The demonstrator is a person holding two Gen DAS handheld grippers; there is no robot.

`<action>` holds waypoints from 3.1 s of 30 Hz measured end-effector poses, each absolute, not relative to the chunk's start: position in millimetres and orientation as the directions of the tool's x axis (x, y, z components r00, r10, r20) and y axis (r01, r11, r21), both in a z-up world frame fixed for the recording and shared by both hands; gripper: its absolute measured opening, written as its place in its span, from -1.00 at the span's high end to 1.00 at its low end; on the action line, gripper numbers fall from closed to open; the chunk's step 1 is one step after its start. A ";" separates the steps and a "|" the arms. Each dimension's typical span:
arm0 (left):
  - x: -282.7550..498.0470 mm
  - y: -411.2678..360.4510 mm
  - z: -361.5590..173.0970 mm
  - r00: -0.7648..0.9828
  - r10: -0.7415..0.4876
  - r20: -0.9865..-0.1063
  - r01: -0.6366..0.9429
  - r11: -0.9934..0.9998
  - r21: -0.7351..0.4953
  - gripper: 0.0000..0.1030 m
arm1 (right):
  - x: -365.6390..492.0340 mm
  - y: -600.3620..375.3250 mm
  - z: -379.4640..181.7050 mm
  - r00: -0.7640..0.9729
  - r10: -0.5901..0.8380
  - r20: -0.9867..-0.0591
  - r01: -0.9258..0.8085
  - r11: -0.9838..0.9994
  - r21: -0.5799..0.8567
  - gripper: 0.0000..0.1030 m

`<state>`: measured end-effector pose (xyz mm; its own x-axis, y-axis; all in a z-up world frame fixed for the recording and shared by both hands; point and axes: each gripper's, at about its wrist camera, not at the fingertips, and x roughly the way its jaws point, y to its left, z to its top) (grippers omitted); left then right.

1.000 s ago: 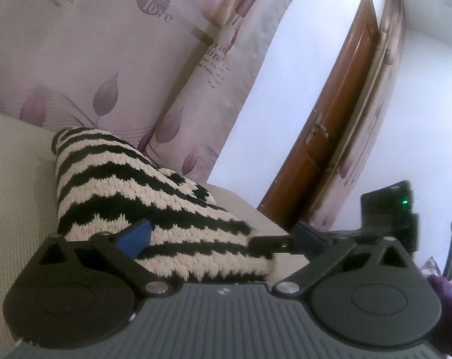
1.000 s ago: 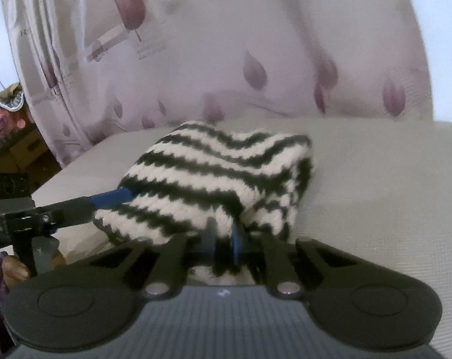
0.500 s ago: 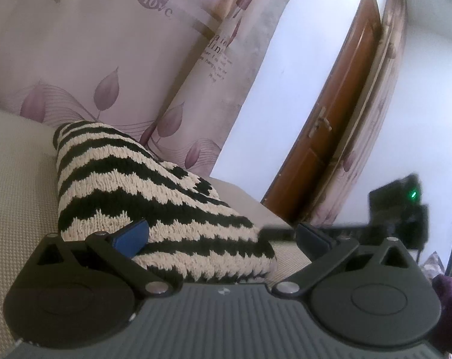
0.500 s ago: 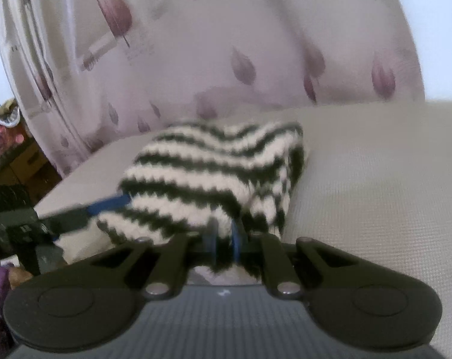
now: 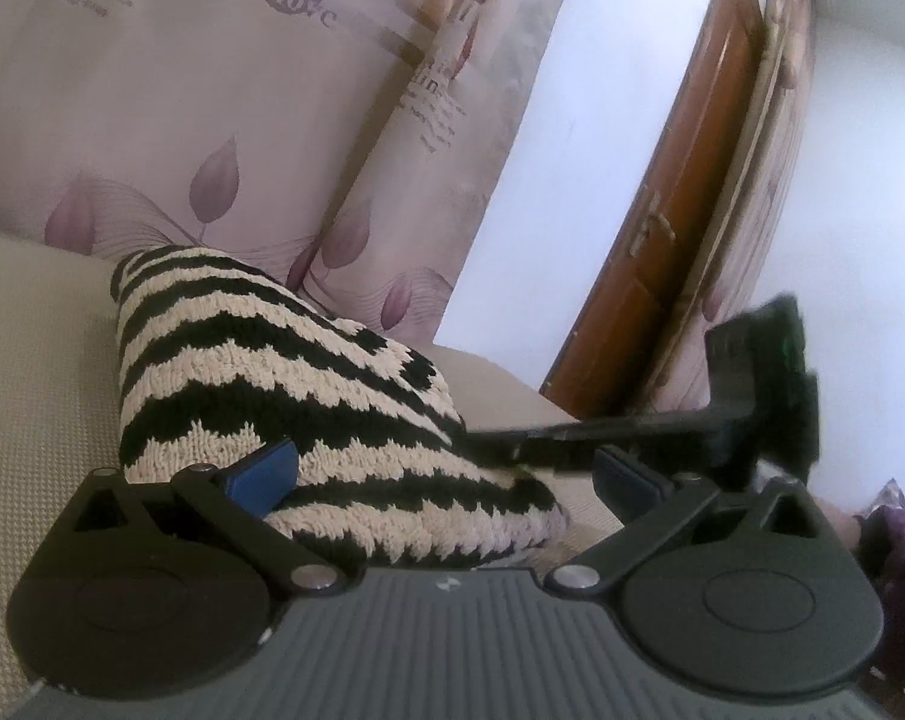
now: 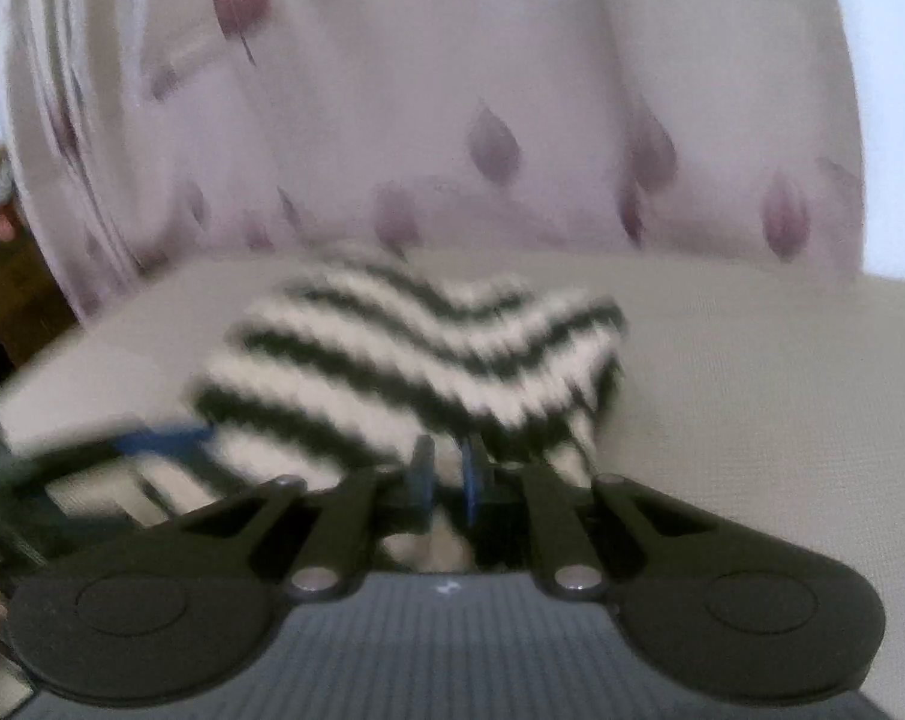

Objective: Fold small clothes

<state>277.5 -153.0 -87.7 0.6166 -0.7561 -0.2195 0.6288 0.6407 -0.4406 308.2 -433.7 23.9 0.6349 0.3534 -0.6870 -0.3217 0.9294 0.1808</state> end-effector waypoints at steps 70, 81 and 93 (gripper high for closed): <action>426.3 -107.1 -114.4 0.401 -0.827 -0.394 0.454 0.552 -0.699 -0.99 | 367.4 -476.1 -23.1 0.469 0.612 -0.637 -0.245 0.783 0.572 -0.54; 435.6 -125.3 -113.7 0.388 -0.818 -0.425 0.498 0.574 -0.650 -0.96 | 388.6 -498.8 -46.8 0.466 0.771 -0.434 -0.171 0.560 0.811 -0.65; 418.9 -132.7 -110.0 0.483 -0.739 -0.469 0.473 0.671 -0.571 -0.47 | 387.6 -459.7 -38.1 0.488 0.669 -0.561 -0.221 0.717 0.662 -0.10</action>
<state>418.9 -132.7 -110.0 0.4827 -0.7394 -0.4695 0.4727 0.6712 -0.5710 387.6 -459.7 -38.1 0.4876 0.6687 -0.5614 -0.2210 0.7166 0.6616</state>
